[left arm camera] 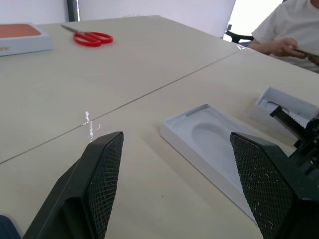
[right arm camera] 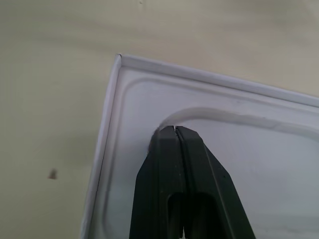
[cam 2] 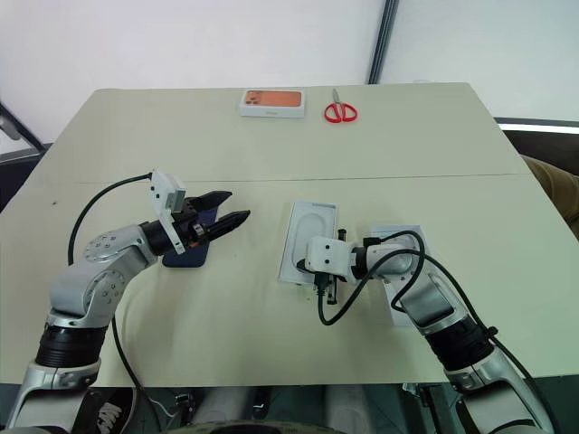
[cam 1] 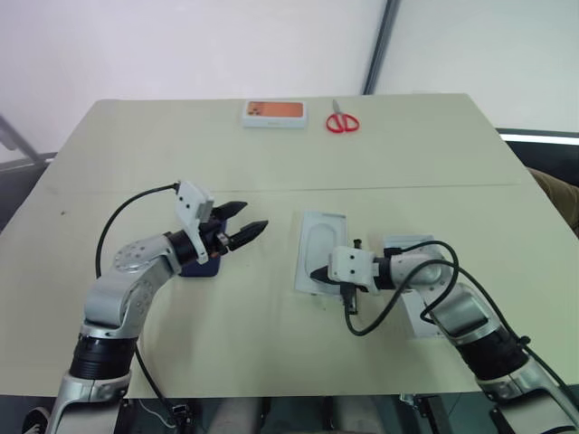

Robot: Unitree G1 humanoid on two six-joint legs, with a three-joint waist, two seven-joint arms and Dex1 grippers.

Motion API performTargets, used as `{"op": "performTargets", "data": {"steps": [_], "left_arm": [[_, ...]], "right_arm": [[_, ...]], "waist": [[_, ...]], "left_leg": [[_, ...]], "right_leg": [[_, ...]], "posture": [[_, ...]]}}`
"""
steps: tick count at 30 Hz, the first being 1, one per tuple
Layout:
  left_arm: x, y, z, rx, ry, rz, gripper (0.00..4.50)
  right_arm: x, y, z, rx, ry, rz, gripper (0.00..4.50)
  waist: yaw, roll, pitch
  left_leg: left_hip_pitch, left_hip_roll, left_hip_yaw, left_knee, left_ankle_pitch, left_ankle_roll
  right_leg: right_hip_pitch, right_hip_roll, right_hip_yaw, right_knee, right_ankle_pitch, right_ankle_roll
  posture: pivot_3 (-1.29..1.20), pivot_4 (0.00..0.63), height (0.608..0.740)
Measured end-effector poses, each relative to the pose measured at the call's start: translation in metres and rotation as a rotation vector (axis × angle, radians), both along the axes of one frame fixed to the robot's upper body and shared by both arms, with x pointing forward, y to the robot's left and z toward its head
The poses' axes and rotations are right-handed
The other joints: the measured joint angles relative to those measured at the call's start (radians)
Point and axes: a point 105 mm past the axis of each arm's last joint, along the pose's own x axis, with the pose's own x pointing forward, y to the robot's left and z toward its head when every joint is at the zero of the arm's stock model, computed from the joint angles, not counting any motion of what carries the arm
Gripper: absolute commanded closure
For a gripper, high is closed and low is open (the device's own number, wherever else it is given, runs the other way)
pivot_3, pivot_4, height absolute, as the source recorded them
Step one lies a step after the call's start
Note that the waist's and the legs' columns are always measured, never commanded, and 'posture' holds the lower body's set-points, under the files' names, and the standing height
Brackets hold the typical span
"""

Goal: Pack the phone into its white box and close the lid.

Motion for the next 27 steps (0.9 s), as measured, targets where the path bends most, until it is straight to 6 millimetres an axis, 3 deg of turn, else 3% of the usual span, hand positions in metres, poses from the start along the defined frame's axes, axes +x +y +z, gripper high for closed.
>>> {"op": "performTargets", "data": {"steps": [5,12,17,20,27], "left_arm": [[0.000,-0.001,0.000,-0.009,0.001,0.004,0.87],[0.001,-0.001,0.000,-0.009,0.001,0.004,0.87],[0.001,-0.001,-0.001,-0.010,0.001,0.006,0.87],[0.001,-0.001,-0.001,-0.011,0.002,0.007,0.87],[0.001,-0.002,-0.001,-0.015,0.001,0.007,0.87]], "right_arm": [[0.027,0.004,0.007,0.046,-0.101,-0.082,4.46],[0.028,0.004,0.024,0.093,-0.139,-0.035,4.46],[0.053,-0.008,0.027,0.048,-0.235,-0.109,4.46],[0.064,-0.009,0.027,0.022,-0.282,-0.136,4.46],[0.063,0.008,0.010,0.004,-0.286,-0.079,4.46]], "waist": [[-0.002,0.000,0.000],[0.000,0.000,0.000],[-0.003,0.000,0.000],[-0.003,0.000,0.000],[-0.003,0.000,0.000]], "left_leg": [[0.000,0.000,0.000,0.000,0.000,0.000],[0.000,0.000,0.000,0.001,0.000,0.000],[0.000,0.000,0.000,-0.001,0.000,0.000],[0.000,0.000,0.000,-0.001,0.000,0.000],[0.000,0.000,0.000,0.000,0.000,0.000]], "right_leg": [[0.000,0.000,0.000,0.000,0.000,0.000],[0.000,0.000,0.000,0.000,0.000,0.000],[-0.001,0.000,0.000,0.000,0.000,0.000],[-0.001,0.000,0.000,0.000,0.000,0.000],[0.000,0.001,0.000,0.000,0.000,0.000]], "posture": [[0.00,0.150,0.740],[0.00,0.150,0.740],[0.00,0.150,0.740],[0.00,0.150,0.740],[0.00,0.150,0.740]]}}
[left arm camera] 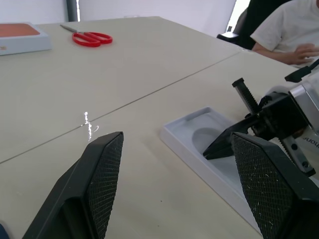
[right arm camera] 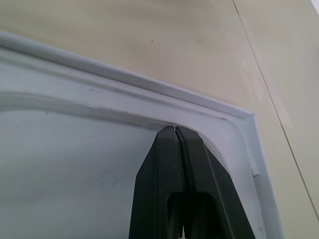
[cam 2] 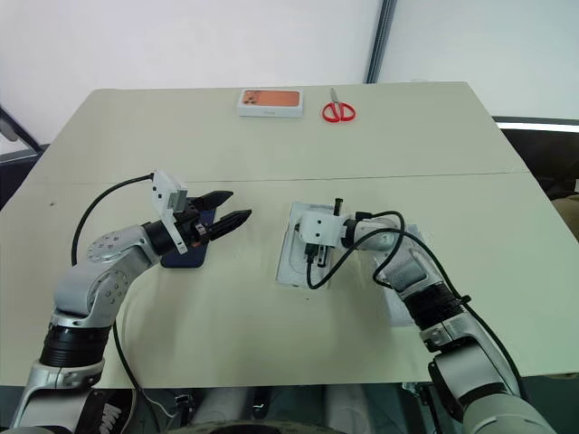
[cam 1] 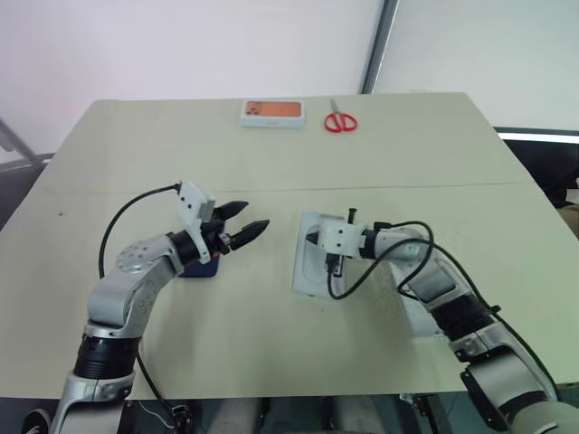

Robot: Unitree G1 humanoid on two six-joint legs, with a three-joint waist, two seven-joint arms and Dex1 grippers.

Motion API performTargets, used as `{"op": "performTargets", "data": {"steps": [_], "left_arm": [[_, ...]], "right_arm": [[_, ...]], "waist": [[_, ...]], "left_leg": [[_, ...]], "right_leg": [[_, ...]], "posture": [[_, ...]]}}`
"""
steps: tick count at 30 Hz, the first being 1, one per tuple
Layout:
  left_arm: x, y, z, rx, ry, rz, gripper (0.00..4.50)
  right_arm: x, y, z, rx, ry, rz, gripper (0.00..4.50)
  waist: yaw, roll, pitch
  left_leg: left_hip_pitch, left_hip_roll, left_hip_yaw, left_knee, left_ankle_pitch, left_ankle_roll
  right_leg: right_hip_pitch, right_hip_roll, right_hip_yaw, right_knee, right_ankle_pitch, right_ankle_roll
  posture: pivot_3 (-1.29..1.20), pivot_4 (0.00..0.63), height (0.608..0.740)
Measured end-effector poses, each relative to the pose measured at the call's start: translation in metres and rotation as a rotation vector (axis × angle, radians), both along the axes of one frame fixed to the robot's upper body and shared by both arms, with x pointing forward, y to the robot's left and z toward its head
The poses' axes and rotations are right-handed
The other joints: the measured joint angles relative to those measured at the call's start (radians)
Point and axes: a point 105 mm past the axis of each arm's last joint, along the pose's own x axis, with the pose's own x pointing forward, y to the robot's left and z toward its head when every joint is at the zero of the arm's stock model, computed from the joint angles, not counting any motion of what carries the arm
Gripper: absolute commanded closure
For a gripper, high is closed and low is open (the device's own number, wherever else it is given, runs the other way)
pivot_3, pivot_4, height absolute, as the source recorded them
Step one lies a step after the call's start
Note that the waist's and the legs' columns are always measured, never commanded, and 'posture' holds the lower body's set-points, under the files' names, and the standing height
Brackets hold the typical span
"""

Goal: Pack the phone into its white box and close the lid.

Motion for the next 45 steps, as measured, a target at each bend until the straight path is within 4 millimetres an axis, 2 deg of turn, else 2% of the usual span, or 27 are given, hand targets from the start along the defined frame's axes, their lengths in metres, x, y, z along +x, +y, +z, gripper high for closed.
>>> {"op": "performTargets", "data": {"steps": [6,17,21,23,27,30,35,38,41,45], "left_arm": [[0.001,0.002,0.001,0.000,-0.003,0.012,0.87],[0.001,0.008,-0.002,0.002,0.015,0.044,0.87],[0.003,0.017,-0.006,0.004,0.079,0.058,0.87],[0.009,0.030,-0.005,-0.068,0.169,0.082,0.87],[0.016,0.058,0.013,-0.144,0.253,0.128,0.87],[0.014,0.082,0.008,-0.077,0.340,0.175,0.87],[0.013,0.127,-0.007,-0.115,0.476,0.279,0.87],[0.012,0.145,-0.017,-0.101,0.540,0.336,0.87],[0.009,0.151,-0.029,-0.131,0.619,0.342,0.87],[0.006,0.155,-0.041,-0.201,0.733,0.341,0.87]], "right_arm": [[-0.012,0.025,-0.004,0.025,0.001,0.108,4.46],[-0.011,0.021,-0.003,0.027,0.001,0.107,4.46],[-0.010,0.028,0.016,0.151,0.038,0.086,4.46],[-0.007,0.036,0.027,0.214,0.077,0.071,4.46],[-0.001,0.063,0.056,0.326,0.074,0.078,4.46],[0.000,0.085,0.070,0.362,0.022,0.096,4.46],[-0.004,0.123,0.050,0.344,0.069,0.111,4.46],[-0.007,0.148,0.043,0.295,0.083,0.121,4.46],[-0.007,0.160,0.039,0.253,0.111,0.120,4.46],[-0.010,0.165,0.013,0.118,0.171,0.118,4.46]], "waist": [[-0.003,0.000,0.000],[-0.001,0.000,0.000],[-0.005,0.000,0.000],[-0.004,0.000,0.000],[-0.009,0.000,0.000],[-0.011,0.000,0.000],[-0.012,0.000,0.000],[-0.014,0.000,0.000],[-0.015,0.000,0.000],[-0.022,-0.001,0.000]], "left_leg": [[0.000,0.000,0.000,0.000,0.000,0.000],[0.000,0.000,0.000,0.000,0.000,0.000],[0.000,0.000,0.000,-0.001,0.000,0.000],[0.000,0.001,-0.001,0.000,0.000,-0.001],[0.000,0.000,-0.001,-0.001,0.001,-0.001],[0.000,0.000,-0.001,-0.002,0.001,-0.002],[0.000,0.000,-0.001,-0.004,0.003,-0.004],[0.000,0.000,-0.001,-0.004,0.003,-0.005],[0.000,0.000,-0.001,-0.005,0.003,-0.005],[-0.001,0.000,-0.001,-0.005,0.003,-0.006]], "right_leg": [[0.000,0.000,0.000,0.000,0.000,0.000],[0.000,0.000,0.000,0.000,0.000,0.000],[-0.001,0.001,0.000,0.001,0.000,0.000],[-0.001,0.001,0.000,0.002,0.000,0.000],[-0.002,0.001,0.000,0.003,0.000,0.000],[-0.008,0.001,0.001,0.003,0.000,0.000],[-0.011,0.001,0.002,0.007,0.000,0.000],[-0.013,0.001,0.003,0.009,0.000,0.000],[-0.013,0.001,0.003,0.009,0.000,0.000],[-0.014,0.001,0.002,0.010,0.000,0.000]], "posture": [[0.00,0.150,0.740],[0.00,0.150,0.740],[0.00,0.150,0.740],[0.00,0.150,0.740],[0.00,0.150,0.740],[0.00,0.150,0.740],[0.00,0.150,0.740],[0.00,0.150,0.740],[0.00,0.150,0.740],[0.00,0.150,0.740]]}}
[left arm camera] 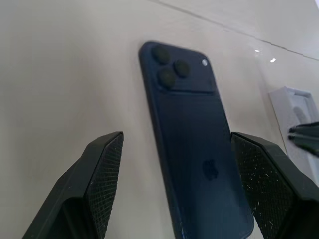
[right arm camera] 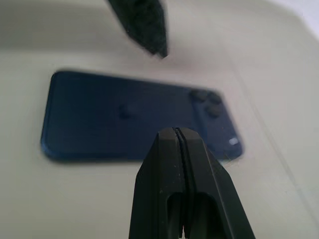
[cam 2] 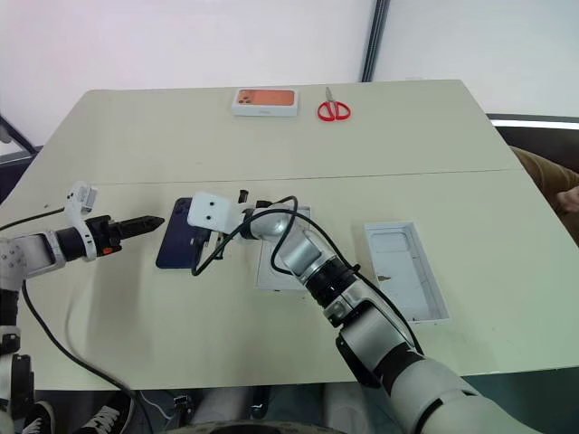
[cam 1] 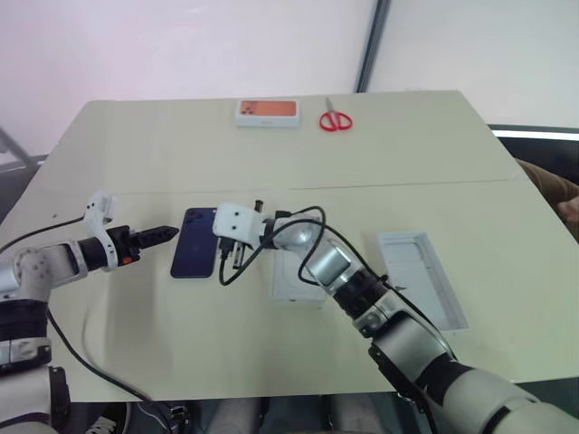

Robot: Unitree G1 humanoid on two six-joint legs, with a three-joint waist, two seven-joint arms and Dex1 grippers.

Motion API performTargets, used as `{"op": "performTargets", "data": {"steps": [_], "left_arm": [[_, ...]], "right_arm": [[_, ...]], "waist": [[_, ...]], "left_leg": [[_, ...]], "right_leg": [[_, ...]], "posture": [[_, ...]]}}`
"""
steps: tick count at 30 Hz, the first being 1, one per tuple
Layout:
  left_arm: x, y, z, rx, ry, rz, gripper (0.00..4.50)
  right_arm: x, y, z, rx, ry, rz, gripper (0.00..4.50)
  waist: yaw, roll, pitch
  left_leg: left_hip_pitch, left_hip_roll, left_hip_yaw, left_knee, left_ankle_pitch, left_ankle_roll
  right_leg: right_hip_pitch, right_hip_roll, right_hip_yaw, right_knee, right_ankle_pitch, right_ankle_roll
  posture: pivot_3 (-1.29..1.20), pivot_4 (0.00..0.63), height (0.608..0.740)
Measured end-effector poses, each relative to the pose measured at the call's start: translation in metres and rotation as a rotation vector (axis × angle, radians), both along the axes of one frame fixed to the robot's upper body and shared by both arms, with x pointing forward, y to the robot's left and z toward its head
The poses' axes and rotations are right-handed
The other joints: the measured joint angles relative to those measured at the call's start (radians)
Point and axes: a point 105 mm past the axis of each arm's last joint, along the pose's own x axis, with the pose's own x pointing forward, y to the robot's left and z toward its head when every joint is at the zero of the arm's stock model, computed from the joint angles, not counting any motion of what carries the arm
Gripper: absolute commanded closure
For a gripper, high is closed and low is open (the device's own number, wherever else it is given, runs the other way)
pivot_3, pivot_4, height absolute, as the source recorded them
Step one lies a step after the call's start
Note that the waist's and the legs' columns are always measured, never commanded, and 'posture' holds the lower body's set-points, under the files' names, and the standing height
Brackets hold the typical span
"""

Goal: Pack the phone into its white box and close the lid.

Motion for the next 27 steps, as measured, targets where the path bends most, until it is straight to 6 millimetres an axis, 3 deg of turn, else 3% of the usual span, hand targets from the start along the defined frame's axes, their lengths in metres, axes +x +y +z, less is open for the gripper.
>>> {"op": "performTargets", "data": {"steps": [3,14,27], "left_arm": [[-0.003,0.001,-0.005,-0.035,0.042,-0.007,0.87],[-0.013,-0.019,-0.015,-0.039,0.112,-0.126,0.87],[0.000,-0.042,-0.023,-0.114,0.124,-0.123,0.87]], "right_arm": [[0.001,-0.005,-0.019,-0.076,0.046,-0.015,4.46],[0.001,-0.001,-0.021,-0.103,0.026,-0.013,4.46],[0.003,-0.006,-0.027,-0.115,0.051,-0.030,4.46]], "waist": [[-0.008,0.000,0.000],[-0.007,0.003,-0.004],[0.026,0.015,-0.015]], "left_leg": [[-0.001,0.000,0.000,-0.001,0.000,0.000],[0.000,0.000,0.001,-0.002,0.001,-0.001],[0.005,-0.002,0.000,0.000,0.000,0.000]], "right_leg": [[-0.002,0.000,0.000,0.001,0.000,0.000],[-0.001,0.000,0.000,0.001,0.000,0.000],[0.006,-0.002,0.000,0.001,0.000,0.000]], "posture": [[0.00,0.150,0.740],[0.00,0.150,0.740],[0.00,0.150,0.740]]}}
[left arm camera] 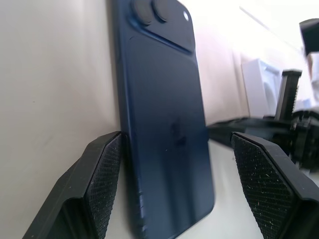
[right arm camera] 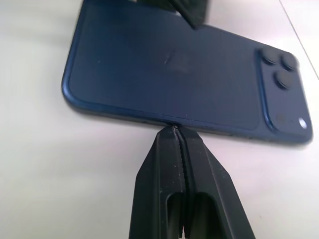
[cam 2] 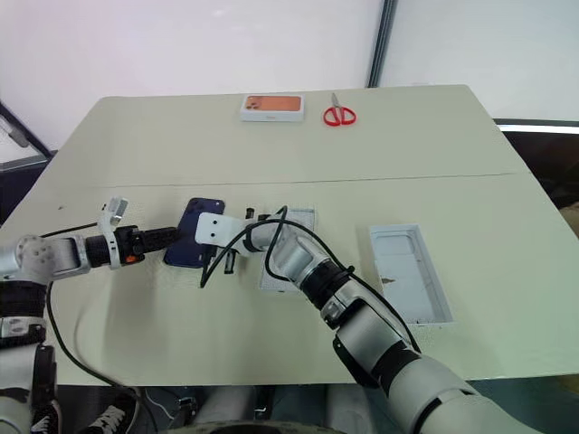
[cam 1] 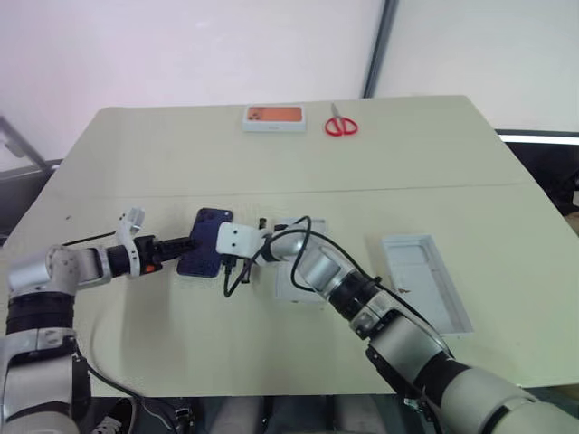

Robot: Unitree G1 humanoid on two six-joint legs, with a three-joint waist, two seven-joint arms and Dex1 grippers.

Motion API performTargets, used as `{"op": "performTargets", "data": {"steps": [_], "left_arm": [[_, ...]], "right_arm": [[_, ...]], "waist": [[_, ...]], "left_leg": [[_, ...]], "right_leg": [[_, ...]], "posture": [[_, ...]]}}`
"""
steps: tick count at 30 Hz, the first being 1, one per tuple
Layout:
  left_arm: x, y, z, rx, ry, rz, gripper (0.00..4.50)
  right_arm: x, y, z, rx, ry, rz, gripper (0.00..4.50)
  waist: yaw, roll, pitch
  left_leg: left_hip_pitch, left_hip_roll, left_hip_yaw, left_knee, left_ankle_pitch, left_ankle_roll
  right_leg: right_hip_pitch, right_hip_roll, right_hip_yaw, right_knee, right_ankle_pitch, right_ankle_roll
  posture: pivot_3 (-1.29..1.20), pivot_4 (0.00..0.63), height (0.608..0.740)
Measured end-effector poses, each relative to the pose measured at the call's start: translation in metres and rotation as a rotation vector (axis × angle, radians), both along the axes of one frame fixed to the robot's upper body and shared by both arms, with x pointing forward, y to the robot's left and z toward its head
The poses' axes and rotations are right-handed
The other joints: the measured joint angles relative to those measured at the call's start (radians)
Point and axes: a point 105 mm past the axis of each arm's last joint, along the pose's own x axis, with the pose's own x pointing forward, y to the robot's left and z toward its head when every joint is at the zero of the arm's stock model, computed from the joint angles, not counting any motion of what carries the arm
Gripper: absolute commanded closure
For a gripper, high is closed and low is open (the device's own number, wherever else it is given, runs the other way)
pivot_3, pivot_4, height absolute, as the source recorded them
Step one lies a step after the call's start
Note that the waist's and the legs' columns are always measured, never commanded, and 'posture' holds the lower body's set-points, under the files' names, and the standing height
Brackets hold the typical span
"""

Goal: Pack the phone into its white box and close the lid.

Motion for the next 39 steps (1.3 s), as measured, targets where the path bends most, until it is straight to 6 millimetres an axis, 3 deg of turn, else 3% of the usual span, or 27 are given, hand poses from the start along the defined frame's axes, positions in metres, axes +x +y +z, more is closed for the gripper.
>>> {"op": "performTargets", "data": {"steps": [12,15,20,21,30,33,37,39], "left_arm": [[-0.002,-0.008,0.001,-0.043,0.012,-0.023,0.87],[-0.002,-0.009,-0.001,-0.044,0.019,-0.017,1.75],[-0.005,-0.015,-0.007,-0.106,0.052,-0.026,4.28],[-0.006,-0.017,-0.004,-0.124,0.049,-0.037,4.46],[-0.006,-0.017,-0.007,-0.178,0.062,-0.003,4.46],[-0.004,-0.017,-0.008,-0.254,0.044,0.044,4.46],[0.006,-0.018,-0.002,-0.324,-0.042,0.127,4.46],[0.006,-0.021,0.003,-0.360,-0.085,0.136,4.50]], "right_arm": [[0.000,-0.001,0.000,0.000,-0.011,0.009,4.46],[0.001,-0.001,0.000,0.000,-0.012,0.009,4.50],[0.001,-0.003,-0.001,0.001,-0.010,0.007,4.50],[0.001,-0.003,-0.001,0.000,-0.009,0.005,4.50],[0.001,-0.005,-0.002,0.020,-0.012,-0.002,4.50],[0.002,-0.011,0.004,0.130,0.074,-0.036,4.50],[-0.009,-0.010,0.054,0.431,0.157,0.033,4.50],[-0.012,-0.018,0.073,0.507,0.183,0.061,3.95]], "waist": [[-0.005,0.000,0.000],[-0.005,0.000,0.000],[-0.007,-0.001,0.000],[-0.007,-0.001,-0.001],[-0.007,-0.001,-0.001],[-0.004,-0.003,0.000],[-0.008,-0.006,0.002],[-0.012,-0.008,0.003]], "left_leg": [[0.000,0.000,0.000,0.000,0.000,0.000],[0.000,0.000,0.000,0.000,0.000,0.000],[0.000,0.000,0.000,0.000,0.000,0.000],[0.000,0.001,0.000,0.000,0.000,0.000],[0.000,0.001,0.000,-0.001,0.000,0.000],[-0.001,0.001,-0.001,0.000,0.000,0.000],[-0.002,0.001,-0.002,0.001,0.000,0.000],[-0.003,0.002,-0.001,0.000,0.000,0.000]], "right_leg": [[0.000,0.000,0.000,0.000,0.000,0.000],[0.000,0.000,0.000,0.000,0.000,0.000],[0.000,0.000,0.000,-0.001,0.000,0.000],[0.000,0.001,0.000,-0.001,0.000,0.000],[0.000,0.001,0.000,-0.001,0.000,0.000],[0.000,0.001,-0.001,-0.001,0.000,0.000],[-0.002,0.001,-0.001,-0.001,0.000,0.000],[-0.002,0.001,-0.001,-0.001,0.000,0.000]], "posture": [[0.00,0.150,0.740],[0.00,0.150,0.740],[0.00,0.150,0.740],[0.00,0.150,0.740],[0.00,0.150,0.740],[0.00,0.150,0.740],[0.00,0.150,0.740],[0.00,0.150,0.740]]}}
